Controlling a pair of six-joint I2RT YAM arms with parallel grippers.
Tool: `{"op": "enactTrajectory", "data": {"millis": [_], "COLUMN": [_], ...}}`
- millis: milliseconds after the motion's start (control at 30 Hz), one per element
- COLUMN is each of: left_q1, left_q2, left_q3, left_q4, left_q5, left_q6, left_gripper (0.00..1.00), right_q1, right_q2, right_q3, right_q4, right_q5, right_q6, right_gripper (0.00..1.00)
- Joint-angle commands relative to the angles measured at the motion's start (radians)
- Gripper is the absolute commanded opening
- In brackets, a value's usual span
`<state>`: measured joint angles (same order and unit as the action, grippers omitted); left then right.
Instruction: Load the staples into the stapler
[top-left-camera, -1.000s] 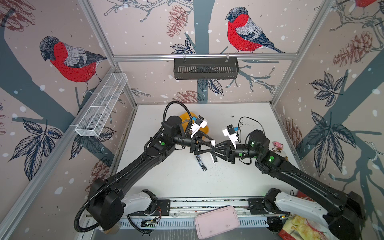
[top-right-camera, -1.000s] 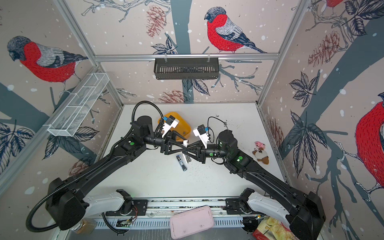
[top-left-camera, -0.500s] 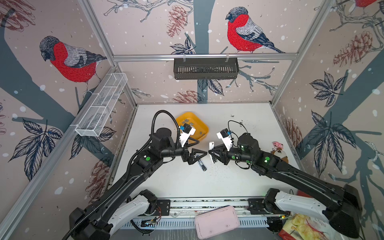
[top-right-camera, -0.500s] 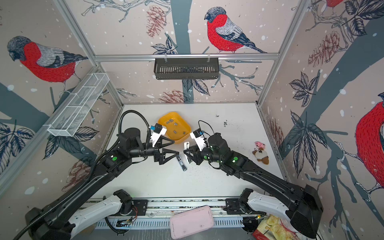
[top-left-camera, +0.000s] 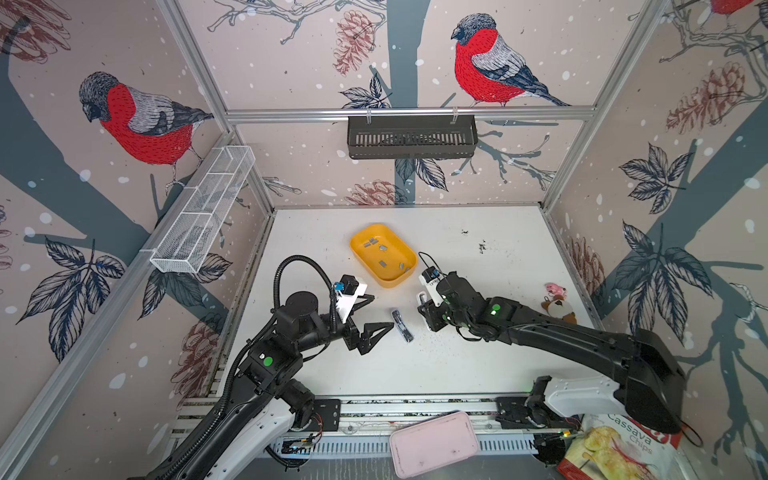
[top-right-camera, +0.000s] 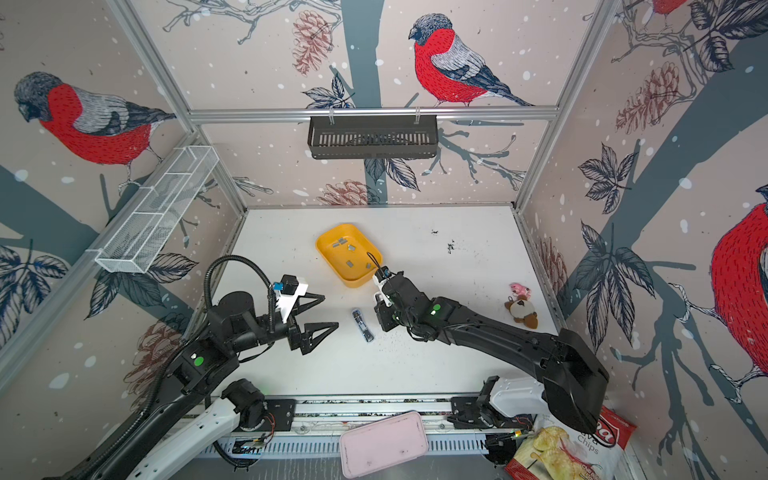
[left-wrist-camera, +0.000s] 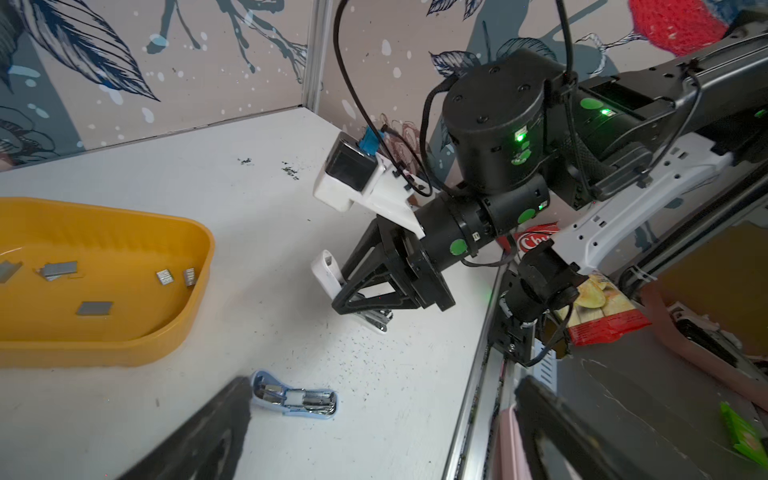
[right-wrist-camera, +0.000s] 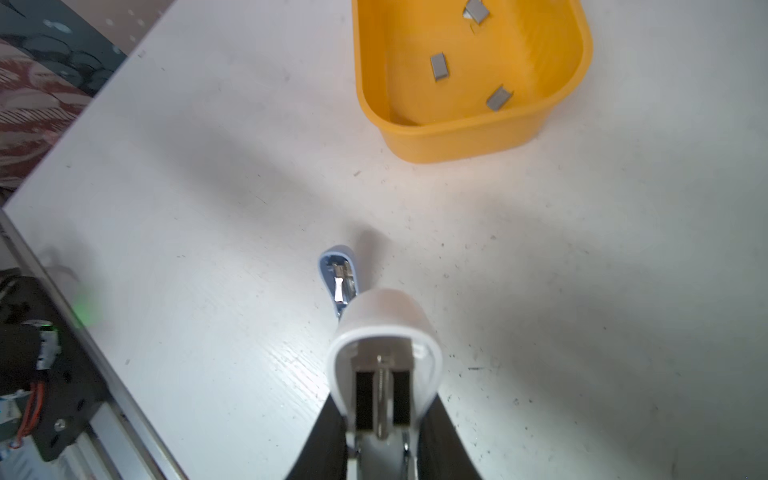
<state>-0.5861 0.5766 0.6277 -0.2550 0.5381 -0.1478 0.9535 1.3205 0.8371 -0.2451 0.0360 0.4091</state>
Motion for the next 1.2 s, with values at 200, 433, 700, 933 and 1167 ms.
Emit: {"op": "enactTrajectory", "data": {"millis": [200,433,700,933,1167], "left_q1": [0.0,0.0,0.0,0.0,0.0], "left_q2": [0.031,0.05,0.054,0.065,0.071], "left_q3": [-0.005,-0.005,-0.007,-0.007,-0.007], "left_q4": [0.028,0.029,0.033,0.032,0.031], "left_q5": [0.002,0.022,0.023,0.023,0.028], "left_q6": [0.034,0.036,0.034,0.034,0.034], "left_gripper": [0.98,0.98,0.98,0.98,0.98], "right_q1": [0.012,-0.013,-0.051,-0.076,-0.079], "right_q2": [0.083,0.17,0.219,0.23,0.245], "right_q3": [-0.027,-0.032,-0.063,-0.09,-0.09], "right_q4": [-0.013,0.004,0.043,0.069,0.075], "right_q5": [0.14,0.125,0.108,0.096,0.099], "right_q6": [0.022,0.019,0.027,0.027,0.026], "right_gripper": [0.11,0.11,0.11,0.12,0.17]}}
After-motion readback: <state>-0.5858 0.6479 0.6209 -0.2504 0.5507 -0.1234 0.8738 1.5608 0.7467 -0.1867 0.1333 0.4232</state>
